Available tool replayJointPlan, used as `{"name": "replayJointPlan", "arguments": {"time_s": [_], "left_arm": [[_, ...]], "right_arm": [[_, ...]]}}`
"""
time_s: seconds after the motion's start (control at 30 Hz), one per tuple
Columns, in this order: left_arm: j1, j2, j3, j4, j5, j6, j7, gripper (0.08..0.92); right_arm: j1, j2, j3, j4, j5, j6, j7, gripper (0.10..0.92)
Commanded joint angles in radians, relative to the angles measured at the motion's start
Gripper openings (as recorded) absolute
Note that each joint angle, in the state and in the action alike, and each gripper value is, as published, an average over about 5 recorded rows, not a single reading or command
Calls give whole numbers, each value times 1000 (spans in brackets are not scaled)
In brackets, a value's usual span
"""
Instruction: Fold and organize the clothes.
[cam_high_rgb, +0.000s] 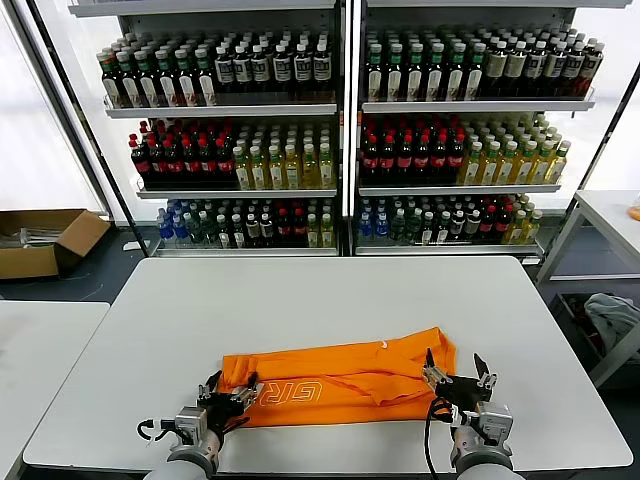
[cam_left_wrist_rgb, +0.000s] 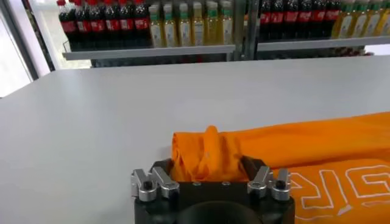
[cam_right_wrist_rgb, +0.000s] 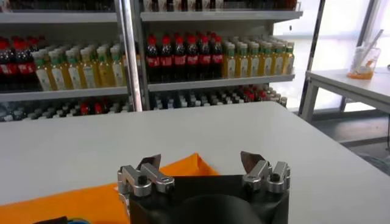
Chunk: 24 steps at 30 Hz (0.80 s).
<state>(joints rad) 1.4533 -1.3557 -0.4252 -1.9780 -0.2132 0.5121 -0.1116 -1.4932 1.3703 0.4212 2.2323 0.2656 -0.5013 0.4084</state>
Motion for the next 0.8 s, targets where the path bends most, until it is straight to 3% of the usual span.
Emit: {"name": "replayJointPlan", "arguments": {"time_s": [0.03,0.5,0.67,0.8], "left_arm": [[4,-8,-1,12,-27,20,-8,624],[-6,29,-79,-47,-38,0,-6,216],[-1,101,-189,-69,-81,-2,-4,106],[-8,223,-357,-70,-143,2,1,100]], "right_arm": [[-2,0,2,14,3,0,1,823],[10,-3,-5,-4,4,1,7,823],[21,-5,-5,-12,11,1,8,823],[27,-10,-6,-10,13,1,7,823]]}}
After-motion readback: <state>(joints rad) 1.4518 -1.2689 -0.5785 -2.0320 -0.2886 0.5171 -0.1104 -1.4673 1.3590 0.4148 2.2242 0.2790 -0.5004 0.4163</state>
